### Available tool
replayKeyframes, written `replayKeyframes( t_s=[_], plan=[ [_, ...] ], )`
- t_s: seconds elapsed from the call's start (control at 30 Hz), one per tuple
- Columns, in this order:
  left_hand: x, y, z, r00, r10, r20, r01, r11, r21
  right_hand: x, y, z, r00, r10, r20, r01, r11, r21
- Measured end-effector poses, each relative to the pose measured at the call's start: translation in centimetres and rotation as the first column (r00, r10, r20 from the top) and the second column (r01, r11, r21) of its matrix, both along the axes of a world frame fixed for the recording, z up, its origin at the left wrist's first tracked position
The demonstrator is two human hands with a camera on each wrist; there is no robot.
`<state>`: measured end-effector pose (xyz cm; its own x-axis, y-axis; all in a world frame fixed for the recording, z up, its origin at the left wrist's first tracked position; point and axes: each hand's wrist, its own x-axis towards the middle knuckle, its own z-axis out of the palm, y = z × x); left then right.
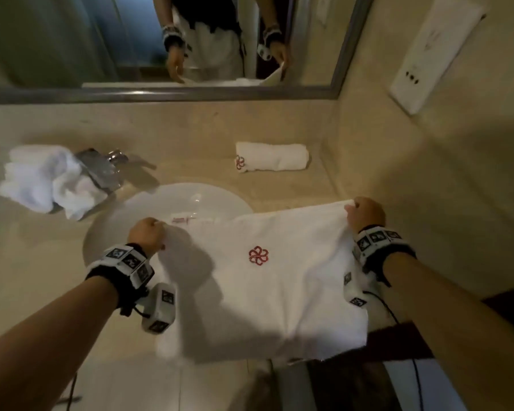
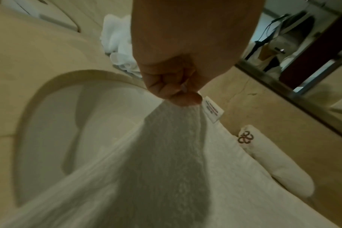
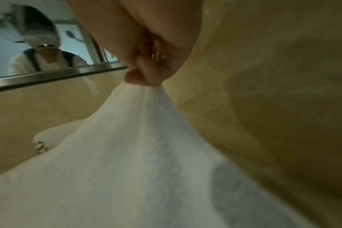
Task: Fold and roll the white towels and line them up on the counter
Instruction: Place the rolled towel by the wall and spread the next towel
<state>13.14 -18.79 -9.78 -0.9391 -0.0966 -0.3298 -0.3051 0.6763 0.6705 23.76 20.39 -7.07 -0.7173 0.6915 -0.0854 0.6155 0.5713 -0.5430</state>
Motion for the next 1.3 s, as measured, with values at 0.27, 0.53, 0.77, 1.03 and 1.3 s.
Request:
replayKeyframes(
  t_s=[0.27, 0.53, 0.77, 1.03, 1.3],
  plan=[
    [-7.4, 2.4, -7.6, 0.964, 0.167, 0.207, -0.181, 0.982, 0.051, -8.1, 1.8, -8.7, 0.972, -0.234, 0.023, 0.235, 0.965, -0.114],
    [-12.7, 4.6, -14.1, 0.964, 0.235, 0.125, -0.241, 0.970, 0.034, -12.2, 4.8, -11.7, 0.988, -0.142, 0.068, 0.146, 0.987, -0.062],
    [-9.8, 8.3, -10.8, 0.971, 0.206, 0.124, -0.211, 0.977, 0.029, -11.6, 5.1, -11.2, 0.999, 0.028, 0.018, -0.027, 0.998, -0.052],
    [-4.8, 5.3, -7.9, 0.972, 0.154, 0.177, -0.187, 0.964, 0.187, -3.4, 2.5, -8.1, 0.987, 0.058, 0.148, -0.040, 0.992, -0.123],
    [5.1, 2.2, -7.8, 0.900, -0.015, 0.435, -0.007, 0.999, 0.049, 10.0, -1.2, -7.6, 0.873, 0.006, 0.488, 0.031, 0.997, -0.068]
  ],
)
